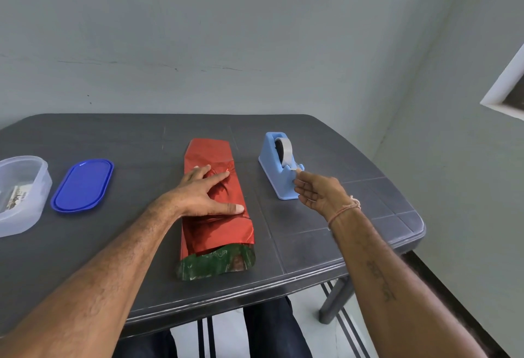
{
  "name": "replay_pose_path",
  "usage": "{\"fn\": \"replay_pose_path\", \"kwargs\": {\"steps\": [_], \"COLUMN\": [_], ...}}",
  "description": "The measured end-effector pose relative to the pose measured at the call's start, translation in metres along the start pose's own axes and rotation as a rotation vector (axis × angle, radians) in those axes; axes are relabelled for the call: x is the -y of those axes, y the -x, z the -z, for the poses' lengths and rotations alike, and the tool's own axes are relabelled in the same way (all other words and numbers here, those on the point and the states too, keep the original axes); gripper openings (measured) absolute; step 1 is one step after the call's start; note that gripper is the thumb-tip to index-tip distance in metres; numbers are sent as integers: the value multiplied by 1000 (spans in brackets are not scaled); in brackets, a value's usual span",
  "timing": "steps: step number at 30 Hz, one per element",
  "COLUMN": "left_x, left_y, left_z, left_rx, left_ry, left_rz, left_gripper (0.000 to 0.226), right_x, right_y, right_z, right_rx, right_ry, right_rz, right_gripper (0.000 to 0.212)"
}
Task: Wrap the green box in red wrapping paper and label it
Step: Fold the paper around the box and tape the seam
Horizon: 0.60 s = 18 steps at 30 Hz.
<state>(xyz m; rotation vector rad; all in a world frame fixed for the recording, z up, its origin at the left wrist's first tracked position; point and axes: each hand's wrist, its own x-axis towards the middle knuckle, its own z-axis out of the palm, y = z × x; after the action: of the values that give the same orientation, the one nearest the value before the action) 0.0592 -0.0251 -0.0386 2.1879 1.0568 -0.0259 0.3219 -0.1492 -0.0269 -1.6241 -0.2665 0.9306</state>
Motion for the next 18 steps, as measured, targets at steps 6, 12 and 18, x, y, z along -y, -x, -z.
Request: {"fn": "replay_pose_path", "kwargs": {"steps": [6, 12, 18], "left_x": [-5, 1, -2], "left_y": [3, 0, 1], "left_z": [-1, -1, -1], "left_rx": [-12, -4, -9], "left_ry": [-5, -10, -6], "left_rz": [5, 4, 4], "left_gripper": [132, 148, 141], "right_x": [3, 9, 7], "right_y": [5, 6, 4], "right_z": [1, 1, 5], "right_rx": [4, 11, 50], "right_ry": [-15, -8, 14], "right_rz": [-12, -12, -9], "right_gripper": [39, 49, 54]}}
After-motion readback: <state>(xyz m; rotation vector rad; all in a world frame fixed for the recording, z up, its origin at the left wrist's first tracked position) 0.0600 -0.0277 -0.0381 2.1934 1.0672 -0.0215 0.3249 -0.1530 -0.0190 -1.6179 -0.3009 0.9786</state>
